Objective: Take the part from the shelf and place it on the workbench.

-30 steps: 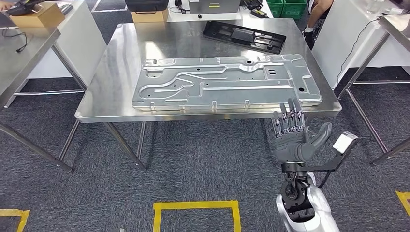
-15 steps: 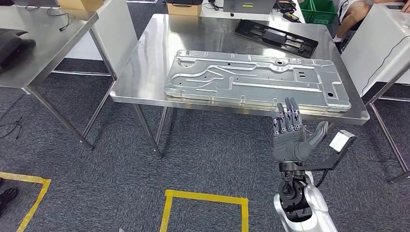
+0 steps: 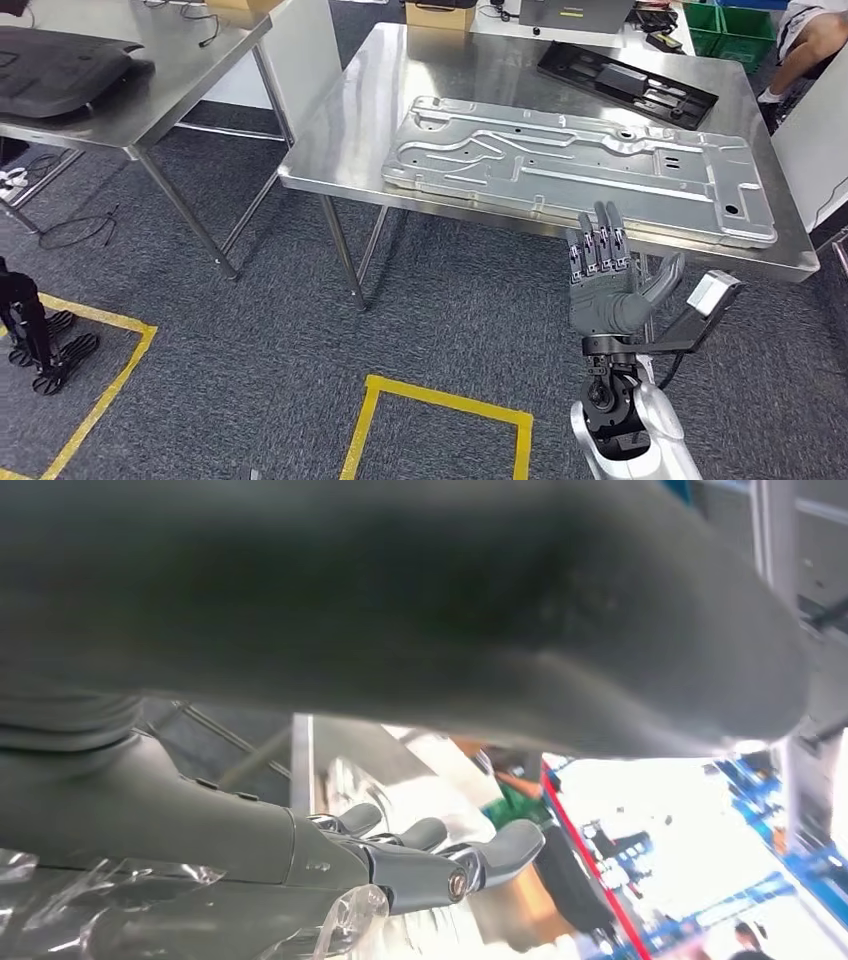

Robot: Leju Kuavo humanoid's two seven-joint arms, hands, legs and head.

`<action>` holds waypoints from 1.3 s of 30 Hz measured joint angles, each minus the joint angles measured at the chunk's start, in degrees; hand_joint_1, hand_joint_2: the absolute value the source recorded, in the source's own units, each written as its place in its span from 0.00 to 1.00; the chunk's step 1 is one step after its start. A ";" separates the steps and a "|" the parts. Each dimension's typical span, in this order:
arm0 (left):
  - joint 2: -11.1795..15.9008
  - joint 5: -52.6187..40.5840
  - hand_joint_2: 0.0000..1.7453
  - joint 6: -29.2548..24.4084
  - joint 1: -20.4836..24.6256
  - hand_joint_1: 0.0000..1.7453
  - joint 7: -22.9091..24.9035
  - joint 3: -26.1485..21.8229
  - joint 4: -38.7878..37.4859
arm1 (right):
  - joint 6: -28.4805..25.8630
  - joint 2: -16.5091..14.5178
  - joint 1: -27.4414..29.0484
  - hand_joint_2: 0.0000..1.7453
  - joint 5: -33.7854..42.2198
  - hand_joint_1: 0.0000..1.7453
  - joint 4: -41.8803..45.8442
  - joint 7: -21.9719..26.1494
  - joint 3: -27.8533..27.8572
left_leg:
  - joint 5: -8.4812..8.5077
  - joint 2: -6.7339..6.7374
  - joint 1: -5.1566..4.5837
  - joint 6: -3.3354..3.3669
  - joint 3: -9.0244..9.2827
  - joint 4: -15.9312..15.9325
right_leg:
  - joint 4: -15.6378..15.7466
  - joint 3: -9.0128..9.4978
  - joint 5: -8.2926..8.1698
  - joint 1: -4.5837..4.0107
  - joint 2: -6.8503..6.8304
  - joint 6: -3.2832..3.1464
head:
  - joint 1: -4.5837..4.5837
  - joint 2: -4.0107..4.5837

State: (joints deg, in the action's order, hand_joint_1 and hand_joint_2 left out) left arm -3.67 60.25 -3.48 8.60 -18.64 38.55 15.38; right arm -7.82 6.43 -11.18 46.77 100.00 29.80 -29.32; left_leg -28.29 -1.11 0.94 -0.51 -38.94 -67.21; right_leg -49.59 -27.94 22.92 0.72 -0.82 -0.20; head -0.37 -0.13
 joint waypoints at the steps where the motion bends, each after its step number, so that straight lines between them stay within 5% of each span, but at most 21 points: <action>1: 0.00 0.01 0.00 -0.02 -0.08 0.00 0.00 0.01 -0.01 | 0.00 0.00 0.04 0.00 0.00 0.00 0.00 -0.01 -0.02 | -0.65 0.16 0.23 -0.32 -0.72 -2.09 | -0.02 -0.29 -0.17 0.10 -0.70 0.19 | 0.00 0.00; 3: 0.01 0.02 0.00 -0.04 -0.24 0.00 0.00 0.01 -0.01 | 0.00 0.00 0.06 0.00 -0.01 0.00 0.00 -0.01 -0.04 | 1.09 0.82 0.66 -0.92 1.87 1.49 | -0.13 -0.70 -0.44 0.44 -2.03 0.73 | -0.02 0.00; 5: -0.02 0.03 0.00 0.01 -0.13 0.00 -0.02 0.02 0.00 | 0.00 0.00 0.01 0.00 -0.02 0.00 0.01 -0.03 -0.05 | 3.98 3.11 0.96 -1.44 7.44 10.84 | -0.54 -0.97 -0.43 0.60 -3.31 1.53 | -0.09 0.00; 7: -0.08 0.06 0.00 0.09 0.09 0.00 -0.08 0.02 0.01 | 0.01 0.01 -0.06 0.00 -0.08 0.00 0.05 -0.13 -0.08 | 5.18 4.74 0.90 -0.89 10.19 15.92 | -0.98 -1.15 -0.22 0.45 -4.33 2.56 | 0.01 0.00; 10: -0.08 0.10 0.00 0.12 -0.23 0.00 -0.13 0.03 -0.01 | 0.01 -0.07 -0.16 0.00 -0.19 0.00 0.07 -0.34 -0.22 | 5.44 3.41 0.53 0.99 9.54 15.83 | -1.30 -1.17 0.08 0.77 -5.49 3.83 | 0.14 0.00; 12: -0.06 0.11 0.00 0.11 -0.39 0.00 -0.15 0.03 -0.02 | 0.00 -0.14 -0.13 0.00 -0.26 0.00 0.07 -0.39 -0.32 | 5.89 2.24 0.45 1.85 9.29 15.83 | -4.58 -2.49 2.55 1.15 -3.53 4.19 | 0.16 0.00; 15: -0.09 0.11 0.00 0.15 -0.40 0.00 -0.19 0.03 -0.02 | -0.10 -0.09 0.13 0.00 -0.35 0.00 0.07 -0.42 -0.37 | 6.23 0.47 -0.01 2.56 8.92 15.82 | -17.49 -8.27 9.07 0.74 0.05 3.91 | 0.17 0.00; 17: -0.10 0.12 0.00 0.16 -0.53 0.00 -0.20 0.04 -0.02 | -0.15 -0.07 0.33 0.00 -0.36 0.00 0.07 -0.42 -0.39 | 6.28 -0.97 -0.39 2.72 8.86 15.79 | -20.80 -10.00 9.31 0.29 0.53 3.32 | 0.17 0.00; 19: -0.09 0.13 0.00 0.14 -0.60 0.00 -0.20 0.03 -0.02 | -0.15 -0.07 0.38 0.00 -0.37 0.00 0.08 -0.42 -0.41 | 6.29 -2.54 -0.65 2.76 9.00 15.77 | -14.57 -7.29 5.32 0.01 1.43 2.45 | 0.17 0.00; 21: -0.14 0.14 0.00 0.13 -0.52 0.00 -0.22 0.04 -0.02 | -0.16 -0.07 0.39 0.00 -0.38 0.00 0.09 -0.42 -0.43 | 6.30 -3.99 -0.86 2.66 8.95 15.69 | -6.08 -3.52 1.66 -0.11 3.97 1.67 | 0.16 0.00; 23: -0.20 0.14 0.00 0.13 -0.50 0.00 -0.28 0.05 -0.02 | -0.17 -0.07 0.41 0.00 -0.39 0.00 0.09 -0.45 -0.46 | 6.44 -5.24 -0.82 2.33 8.52 15.65 | -2.66 -2.11 0.77 -0.23 5.24 1.43 | 0.16 0.00; 25: -0.13 0.13 0.00 0.12 -0.68 0.00 -0.38 0.05 -0.02 | -0.17 -0.07 0.38 0.00 -0.40 0.00 0.09 -0.45 -0.48 | 6.52 -6.00 -0.57 1.86 8.09 15.62 | -2.23 -1.93 0.62 -0.24 4.06 1.30 | 0.17 0.00; 27: 0.01 0.12 0.00 0.11 -0.75 0.00 -0.49 0.05 -0.02 | -0.17 -0.07 0.38 0.00 -0.42 0.00 0.10 -0.40 -0.46 | 4.96 -3.93 -0.69 1.29 6.84 13.11 | -1.78 -1.68 0.42 -0.07 2.72 0.89 | 0.06 0.00; 29: 0.07 0.10 0.00 0.11 -0.55 0.00 -0.57 0.05 -0.02 | -0.19 -0.07 0.51 0.00 -0.39 0.00 0.12 -0.33 -0.46 | 1.25 -0.87 -0.77 0.66 3.19 5.55 | -1.58 -1.56 0.39 -0.01 1.31 0.60 | -0.04 0.00; 31: 0.07 0.09 0.00 0.11 -0.38 0.00 -0.59 0.05 -0.02 | -0.27 -0.07 0.68 0.00 -0.37 0.00 0.13 -0.27 -0.47 | -1.46 0.09 -0.52 0.25 -0.78 -2.26 | -1.59 -1.57 0.47 -0.02 -0.18 0.50 | -0.03 0.00; 32: 0.08 0.09 0.00 0.10 -0.36 0.00 -0.59 0.06 -0.02 | -0.31 -0.07 0.74 0.00 -0.37 0.00 0.13 -0.23 -0.47 | -1.35 0.27 -0.39 0.14 -1.41 -3.37 | -1.59 -1.55 0.53 -0.01 -0.90 0.50 | -0.03 0.00; 34: 0.15 0.09 0.00 0.08 -0.32 0.00 -0.59 0.07 -0.02 | -0.37 -0.07 0.82 0.00 -0.37 0.00 0.17 -0.18 -0.47 | 1.72 1.04 -0.23 0.11 1.16 1.89 | -1.61 -1.41 0.68 0.01 -2.14 0.66 | -0.05 0.00; 36: 0.23 0.09 0.00 0.05 -0.04 0.00 -0.59 0.07 -0.02 | -0.37 -0.07 0.83 0.00 -0.37 0.00 0.34 -0.08 -0.47 | 5.21 3.93 -0.44 0.46 5.91 11.06 | -1.72 -1.21 0.97 -0.27 -3.16 1.09 | -0.07 0.00; 38: 0.26 0.09 0.00 0.04 0.26 0.00 -0.59 0.07 -0.02 | -0.38 -0.07 0.85 0.00 -0.37 0.00 0.51 0.02 -0.46 | 6.45 5.62 -0.75 1.10 7.96 15.43 | -1.83 -1.05 1.27 -0.70 -4.15 1.65 | -0.04 0.00; 39: 0.26 0.09 0.00 0.04 0.30 0.00 -0.59 0.07 -0.02 | -0.38 -0.07 0.86 0.00 -0.37 0.00 0.54 0.05 -0.46 | 6.49 5.08 -0.88 1.42 7.83 15.65 | -1.86 -1.01 1.39 -0.77 -4.69 1.90 | -0.03 0.00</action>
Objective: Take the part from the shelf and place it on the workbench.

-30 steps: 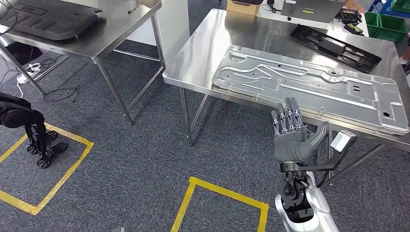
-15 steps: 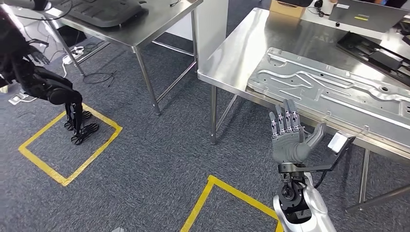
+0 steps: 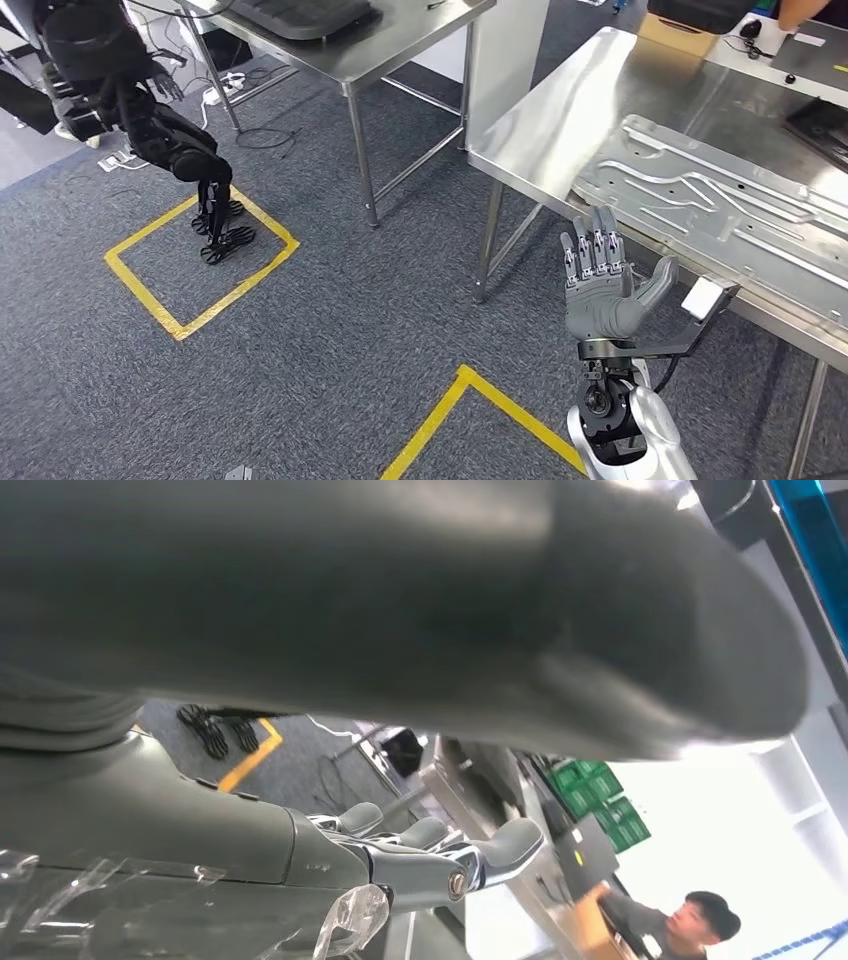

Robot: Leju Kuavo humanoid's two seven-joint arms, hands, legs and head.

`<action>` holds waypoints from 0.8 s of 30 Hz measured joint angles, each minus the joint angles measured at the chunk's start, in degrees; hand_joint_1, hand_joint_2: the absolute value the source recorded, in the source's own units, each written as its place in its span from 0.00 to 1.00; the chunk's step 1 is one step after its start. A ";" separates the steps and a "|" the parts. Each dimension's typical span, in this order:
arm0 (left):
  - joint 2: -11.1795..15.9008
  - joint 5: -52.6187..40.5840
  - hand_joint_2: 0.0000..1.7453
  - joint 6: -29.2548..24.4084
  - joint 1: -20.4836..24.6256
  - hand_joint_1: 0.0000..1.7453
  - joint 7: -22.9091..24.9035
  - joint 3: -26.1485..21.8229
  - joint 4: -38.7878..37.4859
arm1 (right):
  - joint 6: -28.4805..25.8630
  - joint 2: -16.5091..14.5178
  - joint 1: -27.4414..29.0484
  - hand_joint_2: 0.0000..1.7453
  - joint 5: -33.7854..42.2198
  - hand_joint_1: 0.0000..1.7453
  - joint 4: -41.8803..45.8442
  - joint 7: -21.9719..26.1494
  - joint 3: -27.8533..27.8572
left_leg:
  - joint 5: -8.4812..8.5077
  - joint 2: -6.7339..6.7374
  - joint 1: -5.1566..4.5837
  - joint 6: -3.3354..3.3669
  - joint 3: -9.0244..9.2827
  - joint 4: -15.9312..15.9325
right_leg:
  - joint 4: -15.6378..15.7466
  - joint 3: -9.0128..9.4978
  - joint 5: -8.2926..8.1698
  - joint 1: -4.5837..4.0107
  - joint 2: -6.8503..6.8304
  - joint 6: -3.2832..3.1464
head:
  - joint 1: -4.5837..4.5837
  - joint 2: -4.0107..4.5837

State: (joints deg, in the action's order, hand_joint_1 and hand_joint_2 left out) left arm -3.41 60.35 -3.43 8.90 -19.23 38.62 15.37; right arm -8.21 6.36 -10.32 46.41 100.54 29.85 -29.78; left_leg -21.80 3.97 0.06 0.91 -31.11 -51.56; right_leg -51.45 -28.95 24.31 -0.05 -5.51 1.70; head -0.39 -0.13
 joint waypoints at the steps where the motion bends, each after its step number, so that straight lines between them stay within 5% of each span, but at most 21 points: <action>1: 0.00 0.00 0.00 -0.01 -0.04 0.00 0.00 0.00 0.00 | -0.01 0.00 0.00 0.00 0.01 0.00 0.02 0.01 -0.01 | 0.11 -0.66 0.04 0.35 -0.08 0.01 | 0.00 0.04 0.15 0.10 -0.33 0.28 | -0.01 0.00; 3: 0.03 0.00 0.00 -0.03 -0.11 0.00 -0.01 0.00 0.00 | -0.01 0.01 0.00 0.00 0.02 0.00 0.06 0.05 -0.01 | 0.42 -1.96 0.17 1.05 -0.14 0.15 | -2.06 -0.68 1.85 0.46 1.40 0.84 | -0.02 0.00; 5: 0.05 0.00 0.00 -0.03 -0.01 0.00 -0.01 0.01 0.00 | -0.03 0.03 0.11 0.00 0.02 0.00 0.13 0.11 -0.01 | 0.64 -3.29 0.30 1.57 -0.17 0.21 | -9.18 -3.77 5.86 0.67 4.30 1.18 | -0.01 0.00; 7: 0.05 0.00 0.00 -0.02 0.03 0.00 0.00 0.03 0.00 | -0.11 0.07 0.37 0.00 0.02 0.00 0.16 0.14 -0.01 | 0.67 -4.70 0.28 1.74 -0.18 0.20 | -17.63 -7.89 9.10 0.69 5.18 1.24 | -0.03 0.00; 8: 0.06 0.00 0.00 -0.02 -0.02 0.00 0.00 0.04 0.00 | -0.14 0.09 0.48 0.00 0.02 0.00 0.16 0.14 -0.01 | 0.68 -5.50 0.31 1.75 -0.17 0.18 | -19.53 -9.03 9.18 0.72 5.25 1.27 | -0.03 0.00; 10: 0.08 0.00 0.00 -0.03 -0.10 0.00 0.00 0.05 0.00 | -0.18 0.12 0.57 0.00 0.02 0.00 0.17 0.13 -0.01 | 0.63 -7.11 0.47 1.67 -0.08 0.14 | -16.19 -8.06 6.04 0.94 5.52 1.35 | -0.02 0.00; 13: 0.08 0.00 0.00 -0.03 0.00 0.00 0.00 0.30 0.00 | -0.20 0.17 0.53 0.00 0.03 0.00 0.22 0.12 -0.01 | 0.52 -9.38 0.55 1.01 -0.37 -0.15 | -4.40 -3.38 0.11 1.79 9.21 1.62 | -0.02 -0.01; 15: 0.09 0.00 0.00 -0.06 0.01 0.00 0.02 0.50 0.00 | -0.21 0.20 0.58 0.00 0.04 0.00 0.28 0.07 -0.01 | 0.76 -10.67 0.59 0.31 -0.93 -0.11 | -1.56 -2.46 -0.63 1.92 10.48 1.38 | -0.04 -0.02; 16: 0.13 0.00 0.00 -0.08 -0.08 0.00 0.03 0.59 0.00 | -0.21 0.22 0.54 0.00 0.04 0.00 0.31 0.04 -0.01 | 0.92 -11.31 0.75 -0.02 -1.12 0.03 | -1.35 -2.39 -0.62 1.90 9.86 1.00 | -0.05 -0.02; 18: 0.23 -0.01 0.00 -0.11 -0.27 0.00 0.04 0.76 0.00 | -0.21 0.26 0.36 0.00 0.02 0.00 0.33 0.02 -0.01 | 0.19 -10.07 0.81 -0.57 -2.02 -1.17 | -1.05 -2.17 -0.77 1.76 8.52 0.29 | -0.10 -0.02; 21: 0.28 -0.02 0.00 -0.09 0.02 0.00 0.04 0.97 0.00 | -0.21 0.28 0.28 0.00 0.03 0.00 0.35 0.00 -0.01 | -4.26 -5.63 0.61 -1.14 -6.83 -10.72 | -0.78 -1.89 -0.72 1.49 6.56 -0.50 | -0.18 -0.02; 24: 0.28 -0.02 0.00 -0.09 0.16 0.00 0.04 1.01 0.00 | -0.21 0.31 0.30 0.00 0.03 0.00 0.35 -0.02 -0.01 | -5.79 -5.03 0.64 -1.24 -8.80 -14.59 | -0.78 -1.88 -0.66 1.35 5.97 -0.64 | -0.15 -0.02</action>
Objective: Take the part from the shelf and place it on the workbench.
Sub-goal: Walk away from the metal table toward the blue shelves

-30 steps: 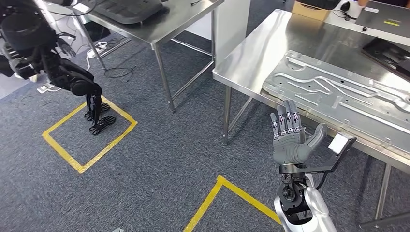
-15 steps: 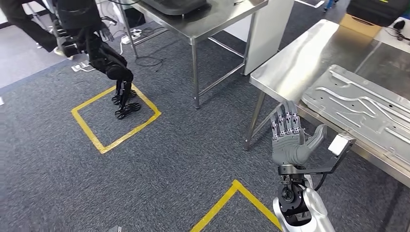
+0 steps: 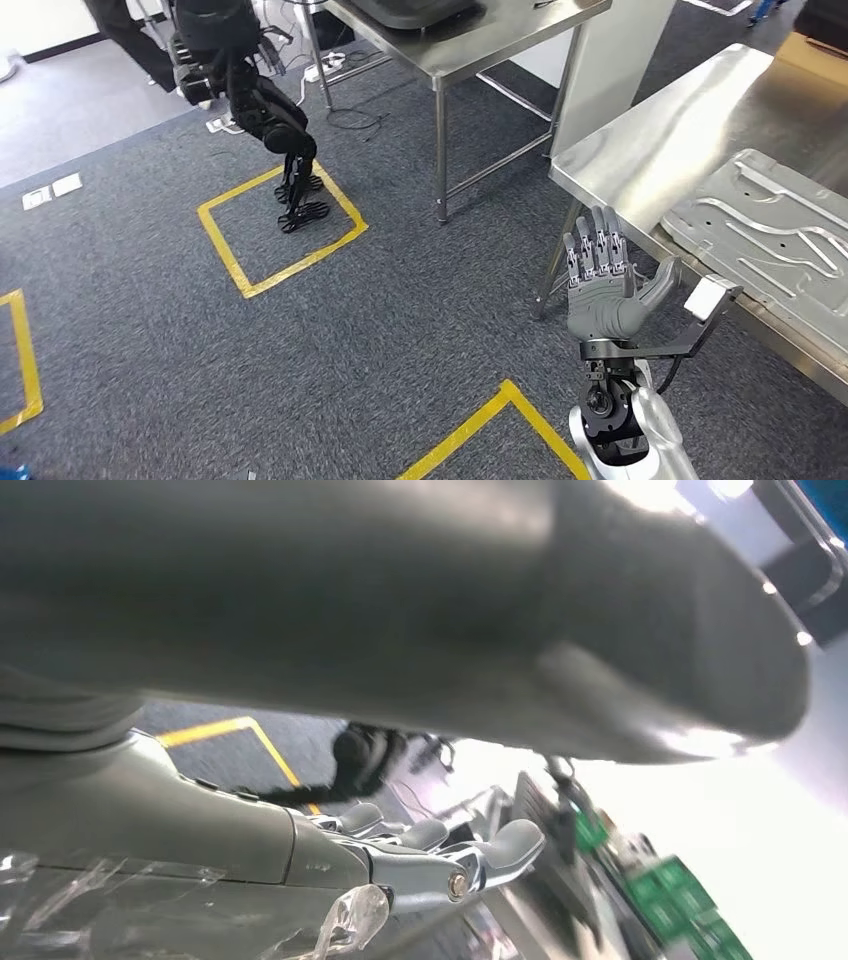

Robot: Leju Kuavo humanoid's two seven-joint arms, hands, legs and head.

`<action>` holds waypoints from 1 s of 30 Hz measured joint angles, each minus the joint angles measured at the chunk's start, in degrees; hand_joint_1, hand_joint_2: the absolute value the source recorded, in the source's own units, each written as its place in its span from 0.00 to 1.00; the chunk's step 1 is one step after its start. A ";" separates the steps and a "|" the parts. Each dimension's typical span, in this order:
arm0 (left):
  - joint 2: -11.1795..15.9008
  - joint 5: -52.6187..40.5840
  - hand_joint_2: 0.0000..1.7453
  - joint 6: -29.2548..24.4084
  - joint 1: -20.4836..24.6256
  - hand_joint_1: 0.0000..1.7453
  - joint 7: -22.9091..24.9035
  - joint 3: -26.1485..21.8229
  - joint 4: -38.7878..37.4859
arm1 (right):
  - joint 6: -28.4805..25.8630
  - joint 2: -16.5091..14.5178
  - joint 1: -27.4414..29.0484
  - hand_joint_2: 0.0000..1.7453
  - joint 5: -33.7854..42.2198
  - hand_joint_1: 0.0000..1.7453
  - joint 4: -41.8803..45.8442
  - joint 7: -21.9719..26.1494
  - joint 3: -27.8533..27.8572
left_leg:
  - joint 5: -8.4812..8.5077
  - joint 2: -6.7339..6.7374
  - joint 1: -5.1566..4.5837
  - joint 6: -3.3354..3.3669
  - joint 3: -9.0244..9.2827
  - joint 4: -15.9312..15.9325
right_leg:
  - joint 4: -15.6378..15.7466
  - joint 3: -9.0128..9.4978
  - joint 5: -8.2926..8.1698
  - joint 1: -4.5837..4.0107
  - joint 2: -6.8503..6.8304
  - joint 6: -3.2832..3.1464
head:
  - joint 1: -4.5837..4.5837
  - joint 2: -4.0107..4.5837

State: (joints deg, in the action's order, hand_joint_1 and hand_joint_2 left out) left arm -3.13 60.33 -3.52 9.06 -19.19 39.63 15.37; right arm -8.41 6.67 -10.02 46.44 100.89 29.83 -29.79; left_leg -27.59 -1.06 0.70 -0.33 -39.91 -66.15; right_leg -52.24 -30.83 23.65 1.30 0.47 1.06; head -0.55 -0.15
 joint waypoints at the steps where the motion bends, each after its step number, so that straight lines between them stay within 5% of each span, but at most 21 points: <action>1: 0.00 0.00 0.00 0.00 0.01 0.00 0.00 0.00 0.00 | 0.00 0.00 0.00 0.00 -0.01 0.00 0.00 0.00 0.00 | -0.10 0.02 0.00 0.00 -0.16 -0.31 | 0.00 0.00 0.01 -0.01 -0.05 -0.01 | 0.01 0.00; 3: 0.00 0.00 0.00 0.00 -0.04 0.00 0.00 0.08 0.00 | 0.00 0.00 0.01 0.00 -0.01 0.00 0.00 -0.01 0.00 | -0.62 0.14 -0.02 0.05 -1.83 -3.32 | 0.00 0.06 0.12 -0.15 -0.88 -0.15 | 0.01 0.00; 5: 0.03 -0.01 0.00 -0.01 -0.05 0.00 -0.01 0.17 0.00 | 0.01 0.01 0.00 0.00 -0.01 0.00 0.00 -0.02 0.00 | 3.06 2.45 -0.96 1.23 1.39 3.36 | 0.01 0.59 0.65 -0.54 -2.84 -0.17 | -0.01 0.00; 7: 0.07 -0.02 0.00 -0.02 0.13 0.00 -0.02 0.21 0.00 | 0.02 0.02 0.03 0.00 -0.01 0.00 0.00 -0.03 0.00 | 7.16 4.84 -2.08 2.54 6.57 13.67 | 0.01 1.15 1.22 -0.97 -4.54 0.15 | -0.02 0.00; 8: 0.09 -0.02 0.00 -0.02 0.19 0.00 -0.02 0.22 0.00 | 0.02 0.02 0.04 0.00 -0.01 0.00 0.00 -0.03 0.00 | 7.19 4.95 -2.32 2.73 6.98 14.52 | 0.05 1.27 1.37 -1.12 -5.09 0.36 | -0.02 0.00; 10: 0.10 -0.03 0.00 -0.02 0.09 0.00 -0.03 0.25 0.00 | 0.02 0.03 0.03 0.00 -0.01 0.00 0.01 -0.04 0.00 | 7.32 3.65 -2.13 3.02 7.14 14.92 | 0.03 1.58 1.82 -1.12 -5.69 0.79 | -0.03 0.00; 12: 0.14 -0.04 0.00 -0.02 -0.02 0.00 -0.05 0.26 0.00 | 0.03 0.07 0.02 0.00 -0.02 0.00 0.02 -0.03 0.01 | 7.56 2.34 -1.73 3.48 7.52 15.38 | -2.75 0.65 3.85 -0.91 -3.73 1.21 | -0.05 0.00; 15: 0.16 -0.07 0.00 0.04 0.04 0.00 -0.09 0.30 0.00 | 0.03 0.14 0.30 0.00 -0.01 0.00 0.02 -0.02 0.01 | 7.67 0.41 -1.41 3.83 7.71 15.50 | -14.80 -5.28 9.17 -0.69 -0.79 1.74 | -0.04 0.00; 17: 0.17 -0.05 0.00 0.08 -0.06 0.00 -0.09 0.33 0.00 | 0.01 0.16 0.52 0.00 0.00 0.00 0.02 -0.02 0.00 | 7.66 -1.10 -1.22 3.81 7.82 15.45 | -18.38 -7.61 9.22 -0.57 -0.58 2.15 | -0.04 0.00; 19: 0.19 -0.05 0.00 0.08 -0.15 0.00 -0.11 0.34 0.00 | -0.01 0.18 0.56 0.00 -0.01 0.00 0.02 -0.02 0.00 | 7.54 -2.61 -0.85 3.58 8.07 15.32 | -12.67 -5.35 5.17 -0.19 0.00 2.58 | -0.04 0.00; 21: 0.20 -0.05 0.00 0.09 -0.09 0.00 -0.15 0.35 0.00 | -0.04 0.19 0.59 0.00 -0.01 0.00 0.05 -0.02 0.00 | 7.38 -4.03 -0.65 3.00 7.98 15.00 | -4.18 -1.58 1.37 0.64 2.99 2.98 | -0.06 0.00; 23: 0.21 -0.05 0.00 0.11 -0.06 0.00 -0.21 0.35 0.00 | -0.13 0.20 0.76 0.00 -0.01 0.00 0.10 -0.03 0.00 | 7.55 -5.34 -0.53 2.22 7.52 14.98 | -0.42 -0.01 0.31 0.94 5.01 2.62 | -0.08 0.00; 25: 0.25 -0.04 0.00 0.13 -0.30 0.00 -0.24 0.35 0.00 | -0.17 0.20 0.82 0.00 -0.03 0.00 0.14 -0.04 0.01 | 7.83 -6.16 -0.23 1.55 7.12 15.20 | -0.10 0.06 0.18 0.64 3.89 1.65 | -0.09 0.00; 27: 0.29 -0.04 0.00 0.12 -0.49 0.00 -0.25 0.36 0.00 | -0.17 0.20 0.75 0.00 -0.04 0.00 0.22 -0.03 0.04 | 6.43 -3.75 -0.30 1.01 5.78 12.77 | 0.14 0.25 0.02 0.53 2.46 0.77 | -0.14 0.00; 29: 0.29 -0.04 0.00 0.13 -0.32 0.00 -0.26 0.37 0.00 | -0.17 0.20 0.81 0.00 -0.05 0.00 0.37 -0.02 0.05 | 2.73 -0.50 -0.43 0.58 2.04 5.04 | 0.26 0.37 0.07 0.31 0.90 0.19 | -0.17 0.00; 30: 0.28 -0.04 0.00 0.14 -0.24 0.00 -0.26 0.38 0.00 | -0.17 0.20 0.85 0.00 -0.05 0.00 0.43 -0.02 0.04 | 0.89 0.05 -0.36 0.44 -0.22 0.40 | 0.26 0.39 0.15 0.15 0.10 0.02 | -0.16 0.00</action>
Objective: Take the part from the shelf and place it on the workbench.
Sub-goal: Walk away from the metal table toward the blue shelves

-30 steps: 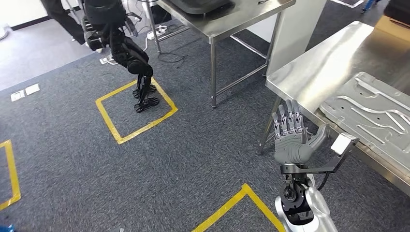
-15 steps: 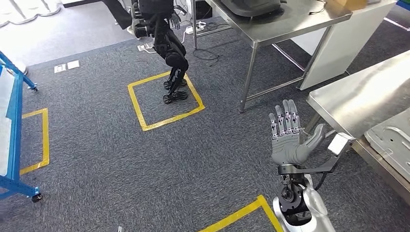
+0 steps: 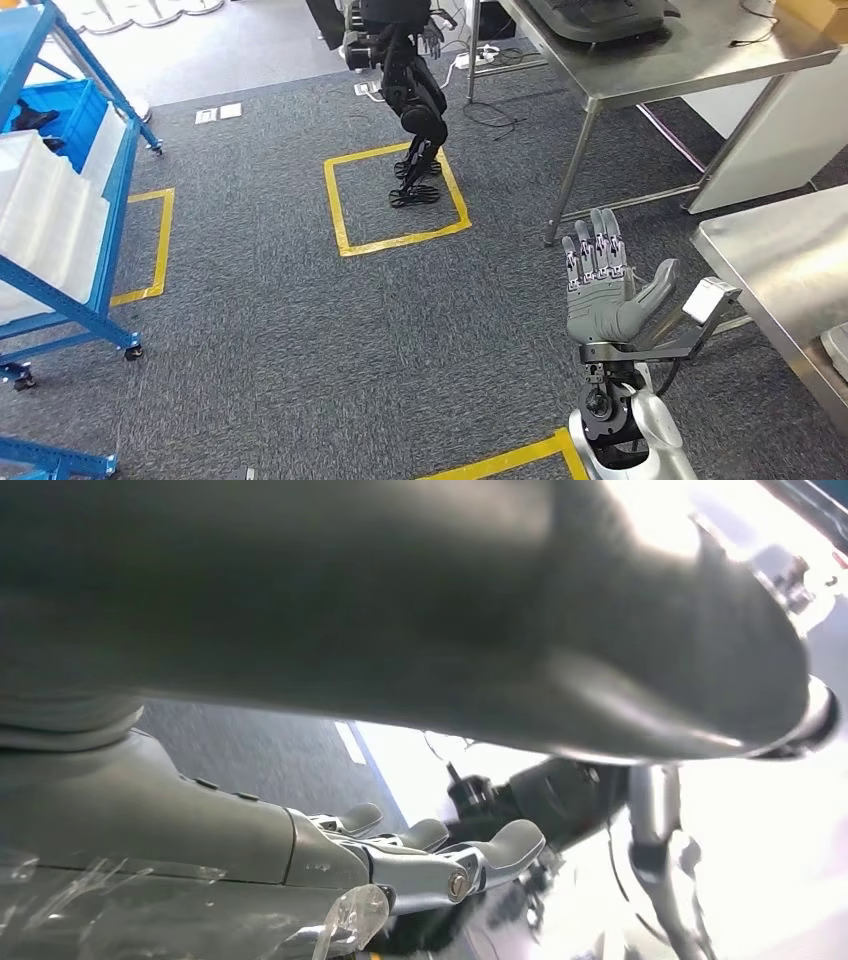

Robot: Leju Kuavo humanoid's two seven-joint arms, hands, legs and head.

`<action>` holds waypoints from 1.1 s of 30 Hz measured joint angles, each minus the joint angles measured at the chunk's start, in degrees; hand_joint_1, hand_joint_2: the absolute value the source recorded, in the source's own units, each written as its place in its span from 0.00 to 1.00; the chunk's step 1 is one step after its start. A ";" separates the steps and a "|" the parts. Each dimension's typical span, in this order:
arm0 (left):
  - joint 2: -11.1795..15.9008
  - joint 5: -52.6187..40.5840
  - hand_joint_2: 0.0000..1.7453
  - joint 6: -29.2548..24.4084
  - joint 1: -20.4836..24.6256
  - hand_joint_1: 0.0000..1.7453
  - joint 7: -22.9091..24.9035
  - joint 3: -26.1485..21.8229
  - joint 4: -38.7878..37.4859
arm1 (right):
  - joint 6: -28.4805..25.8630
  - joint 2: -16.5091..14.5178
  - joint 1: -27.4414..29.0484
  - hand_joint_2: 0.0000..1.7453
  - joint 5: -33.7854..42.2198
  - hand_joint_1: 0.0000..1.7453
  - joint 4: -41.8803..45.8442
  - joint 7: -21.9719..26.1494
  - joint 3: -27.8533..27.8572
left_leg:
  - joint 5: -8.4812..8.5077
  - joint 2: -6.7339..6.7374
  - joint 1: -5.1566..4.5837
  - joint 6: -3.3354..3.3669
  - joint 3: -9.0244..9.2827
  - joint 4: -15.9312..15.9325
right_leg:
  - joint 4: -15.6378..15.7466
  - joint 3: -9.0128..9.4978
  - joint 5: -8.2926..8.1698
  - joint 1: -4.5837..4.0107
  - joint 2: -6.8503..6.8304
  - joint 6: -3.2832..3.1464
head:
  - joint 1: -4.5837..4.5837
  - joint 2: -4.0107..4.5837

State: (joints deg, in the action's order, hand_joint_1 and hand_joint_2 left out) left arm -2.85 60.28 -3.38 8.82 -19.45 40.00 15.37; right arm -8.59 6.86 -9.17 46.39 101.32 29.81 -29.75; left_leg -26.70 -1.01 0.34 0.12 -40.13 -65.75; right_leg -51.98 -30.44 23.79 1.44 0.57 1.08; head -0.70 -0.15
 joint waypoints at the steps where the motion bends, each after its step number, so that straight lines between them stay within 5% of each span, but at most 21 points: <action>1: -0.02 0.00 0.00 0.01 0.00 0.00 0.00 0.01 0.00 | 0.00 0.00 0.04 0.00 0.01 0.00 0.03 0.00 0.00 | -1.14 0.21 0.05 -0.05 -1.77 -3.57 | 0.00 0.03 0.08 -0.13 -0.76 -0.10 | 0.01 0.00; 3: -0.03 0.00 0.00 -0.01 -0.13 0.00 0.00 0.02 0.00 | 0.00 0.00 0.09 0.00 0.01 0.00 0.04 0.00 0.00 | -0.21 0.43 -0.01 0.17 -1.81 -3.56 | 0.00 0.18 0.30 -0.32 -2.15 -0.21 | 0.00 0.00; 6: -0.01 0.00 0.00 -0.02 -0.05 0.00 0.00 0.02 0.00 | 0.00 0.00 0.10 0.00 0.00 0.00 0.15 0.00 0.00 | 5.14 3.24 -0.97 1.42 5.03 9.58 | 0.00 0.73 0.81 -0.59 -3.87 0.02 | -0.03 0.00; 8: 0.01 0.00 0.00 -0.01 0.10 0.00 0.00 0.02 0.00 | -0.01 0.00 0.13 0.00 0.01 0.00 0.22 0.00 0.00 | 6.26 4.81 -1.75 2.03 7.55 14.26 | 0.04 1.00 1.14 -0.83 -4.86 0.42 | -0.03 0.00; 10: 0.02 0.00 0.00 -0.01 -0.01 0.00 0.00 0.02 -0.01 | -0.01 -0.02 0.15 0.00 0.02 0.00 0.25 -0.01 0.00 | 6.27 3.89 -1.78 2.30 7.83 14.81 | 0.19 1.24 1.43 -0.91 -5.82 0.89 | -0.03 0.00; 12: 0.01 0.01 0.00 -0.02 -0.19 0.00 -0.04 0.01 -0.01 | -0.01 -0.01 0.14 0.00 0.00 0.00 0.31 0.01 0.01 | 6.51 2.64 -1.44 2.77 8.22 15.33 | -1.34 0.89 2.75 -0.75 -4.61 1.30 | -0.04 0.01; 15: -0.02 0.04 0.00 -0.04 -0.02 0.00 -0.07 0.01 0.00 | -0.01 0.07 0.34 0.00 0.00 0.00 0.34 0.07 0.01 | 6.63 0.73 -1.05 3.35 8.59 15.58 | -12.62 -4.57 7.95 -0.61 -1.20 1.74 | -0.02 0.02; 17: -0.05 0.04 0.00 -0.04 -0.05 0.00 -0.07 0.02 0.00 | -0.02 0.10 0.62 0.00 0.02 0.00 0.34 0.07 0.00 | 6.60 -0.78 -0.95 3.38 8.67 15.55 | -18.55 -8.14 9.26 -0.56 -0.79 2.03 | -0.02 0.01; 19: -0.06 0.04 0.00 -0.04 -0.15 0.00 -0.07 0.02 0.00 | -0.02 0.13 0.71 0.00 0.02 0.00 0.34 0.07 0.00 | 6.52 -2.32 -0.67 3.25 8.85 15.42 | -15.15 -7.16 6.13 -0.31 -0.51 2.30 | -0.02 0.01; 22: -0.05 0.04 0.00 -0.03 -0.05 0.00 -0.14 0.02 0.00 | -0.02 0.17 0.73 0.00 0.02 0.00 0.36 0.06 0.00 | 6.10 -4.50 -0.33 2.37 8.73 14.75 | -2.82 -1.51 0.55 0.61 2.91 2.76 | -0.01 0.01; 24: -0.04 0.04 0.00 -0.03 -0.09 0.00 -0.22 0.02 0.00 | -0.02 0.17 0.77 0.00 0.02 0.00 0.38 0.06 0.00 | 6.15 -5.65 -0.21 1.65 8.32 14.68 | -0.34 -0.41 0.08 0.59 3.99 2.19 | -0.04 0.00; 25: -0.03 0.04 0.00 -0.03 -0.22 0.00 -0.24 0.02 0.00 | -0.02 0.17 0.74 0.00 0.02 0.00 0.38 0.06 0.00 | 6.30 -6.19 -0.03 1.39 8.16 14.85 | -0.34 -0.46 -0.02 0.44 3.38 1.66 | -0.07 0.00; 27: -0.01 0.04 0.00 -0.03 -0.48 0.00 -0.24 0.02 0.00 | -0.01 0.17 0.57 0.00 0.01 0.00 0.49 0.08 0.02 | 5.45 -4.87 0.06 0.88 7.31 13.48 | -0.20 -0.36 -0.17 0.30 2.11 0.79 | -0.10 0.00; 30: -0.01 0.04 0.00 -0.01 -0.25 0.00 -0.24 0.04 0.00 | 0.00 0.19 0.60 0.00 -0.01 0.00 0.66 0.09 0.04 | 0.18 -0.58 -0.04 0.22 2.12 2.47 | -0.09 -0.23 -0.12 0.03 0.02 0.00 | -0.13 0.00; 32: -0.04 0.04 0.00 0.01 -0.19 0.00 -0.24 0.05 0.00 | 0.00 0.19 0.65 0.00 -0.01 0.00 0.67 0.09 0.04 | -2.05 0.13 0.01 0.13 -1.37 -4.45 | -0.09 -0.17 0.06 -0.20 -1.47 -0.18 | -0.11 0.00; 33: -0.06 0.04 0.00 0.00 -0.23 0.00 -0.24 0.05 0.00 | 0.00 0.19 0.64 0.00 -0.01 0.00 0.67 0.08 0.03 | -1.65 0.22 -0.02 0.26 -1.56 -4.70 | -0.09 -0.10 0.17 -0.28 -2.16 -0.22 | -0.11 0.00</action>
State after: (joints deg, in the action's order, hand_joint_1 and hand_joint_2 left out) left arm -2.90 60.33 -3.38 8.60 -19.69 40.06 15.37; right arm -8.59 7.05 -8.52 46.38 101.98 29.89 -29.71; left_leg -28.35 -0.80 0.32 0.37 -41.69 -70.45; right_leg -52.07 -30.54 23.96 1.17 -1.59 0.87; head -0.81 -0.15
